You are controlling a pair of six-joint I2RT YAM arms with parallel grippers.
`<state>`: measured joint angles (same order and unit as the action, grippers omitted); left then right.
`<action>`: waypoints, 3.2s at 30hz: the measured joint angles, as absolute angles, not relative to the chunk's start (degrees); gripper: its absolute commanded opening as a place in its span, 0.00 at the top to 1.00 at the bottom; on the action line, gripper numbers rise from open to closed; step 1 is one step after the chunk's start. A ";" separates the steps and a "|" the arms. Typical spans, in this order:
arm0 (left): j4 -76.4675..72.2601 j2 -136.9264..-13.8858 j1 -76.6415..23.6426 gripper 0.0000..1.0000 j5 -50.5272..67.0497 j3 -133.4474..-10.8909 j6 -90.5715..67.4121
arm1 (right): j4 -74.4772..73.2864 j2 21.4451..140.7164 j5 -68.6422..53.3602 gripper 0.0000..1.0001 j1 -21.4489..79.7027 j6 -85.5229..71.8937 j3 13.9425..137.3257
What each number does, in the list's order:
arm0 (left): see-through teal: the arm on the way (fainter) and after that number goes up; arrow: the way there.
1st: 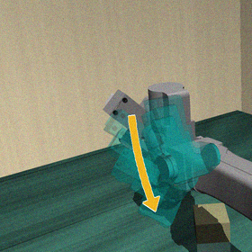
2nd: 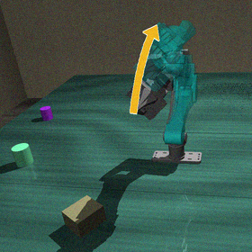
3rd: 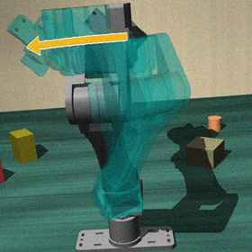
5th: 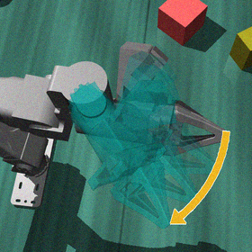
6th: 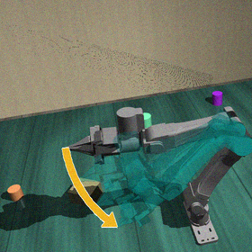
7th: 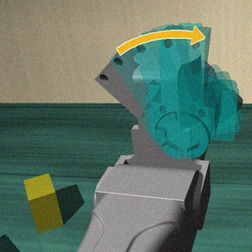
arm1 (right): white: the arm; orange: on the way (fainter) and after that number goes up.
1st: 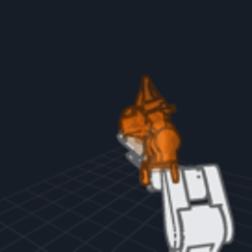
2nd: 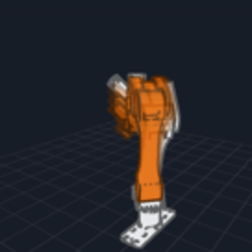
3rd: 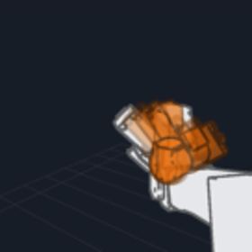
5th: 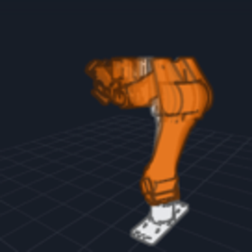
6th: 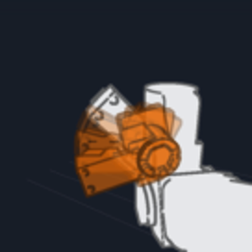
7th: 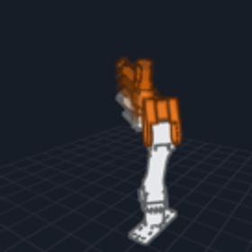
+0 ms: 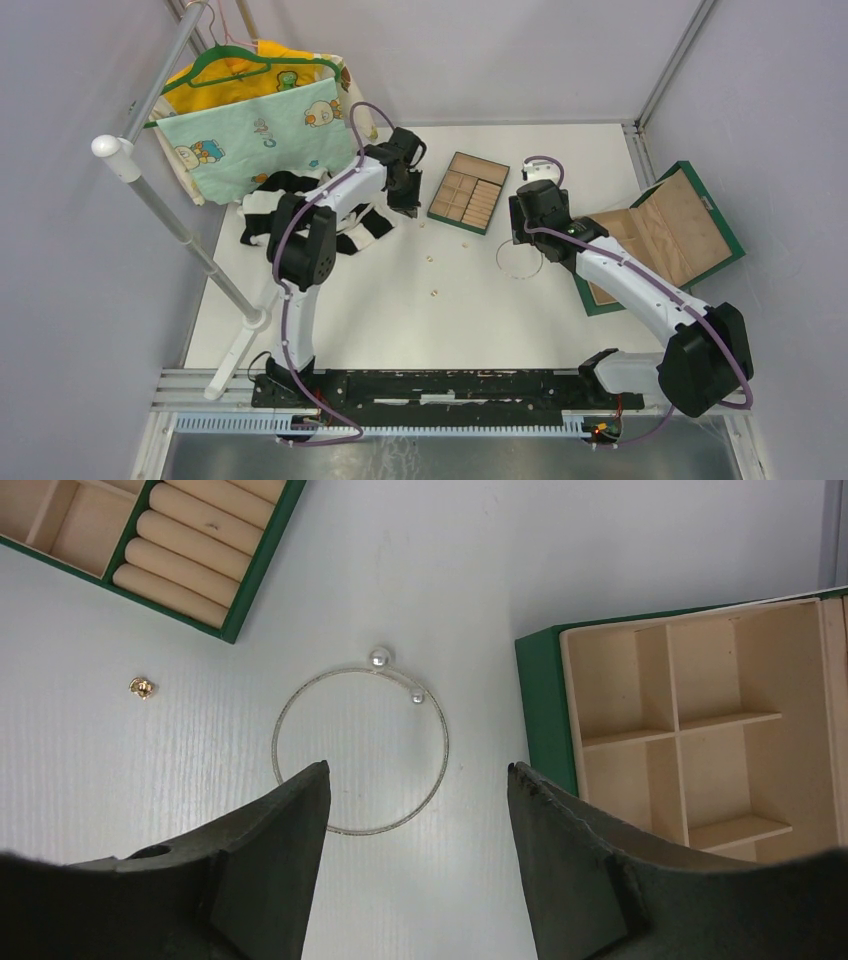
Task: Organize the mixed jewelry
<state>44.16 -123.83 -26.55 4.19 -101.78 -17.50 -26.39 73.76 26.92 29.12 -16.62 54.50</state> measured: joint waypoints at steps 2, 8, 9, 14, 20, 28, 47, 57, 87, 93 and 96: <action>44.82 -122.98 -26.35 0.73 5.69 -101.78 -17.52 | -26.39 73.71 26.57 0.29 29.12 -16.64 54.50; 44.16 -117.49 -23.18 0.51 21.28 -100.60 -18.20 | -26.04 73.45 25.02 0.28 29.12 -16.71 54.46; 43.92 -116.01 -22.00 0.50 24.77 -100.14 -18.90 | -25.80 73.43 24.71 0.28 29.12 -16.73 54.39; 42.57 -111.94 -18.41 0.48 35.73 -100.01 -21.80 | -24.84 73.43 23.11 0.28 29.12 -16.93 53.65; 42.04 -111.70 -18.41 0.49 44.45 -99.98 -23.86 | -23.94 73.43 20.86 0.28 29.12 -17.17 53.41; 46.72 -111.48 -18.72 0.37 30.26 -100.14 -26.41 | -22.17 74.39 12.95 0.26 29.15 -18.65 53.45; 53.93 -98.94 -16.69 0.31 -10.11 -90.19 -28.91 | -26.57 108.12 -13.21 0.36 33.39 -26.83 89.17; 54.35 -98.94 -14.31 0.32 -10.79 -89.67 -29.10 | -37.56 117.67 1.10 0.33 38.76 -33.12 100.51; 79.22 -108.03 -14.55 0.29 -30.85 -104.20 -42.78 | -42.72 128.31 7.86 0.34 41.91 -35.73 110.61; 79.24 -108.07 -14.55 0.29 -30.94 -104.20 -42.76 | -42.94 129.45 9.34 0.36 42.26 -35.51 111.98; 78.74 -108.07 -14.55 0.29 -30.63 -104.18 -42.70 | -43.05 130.41 11.11 0.38 42.48 -35.07 113.14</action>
<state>78.74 -108.07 -14.55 -30.63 -104.18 -42.70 -43.05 130.41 11.11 42.48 -35.07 113.14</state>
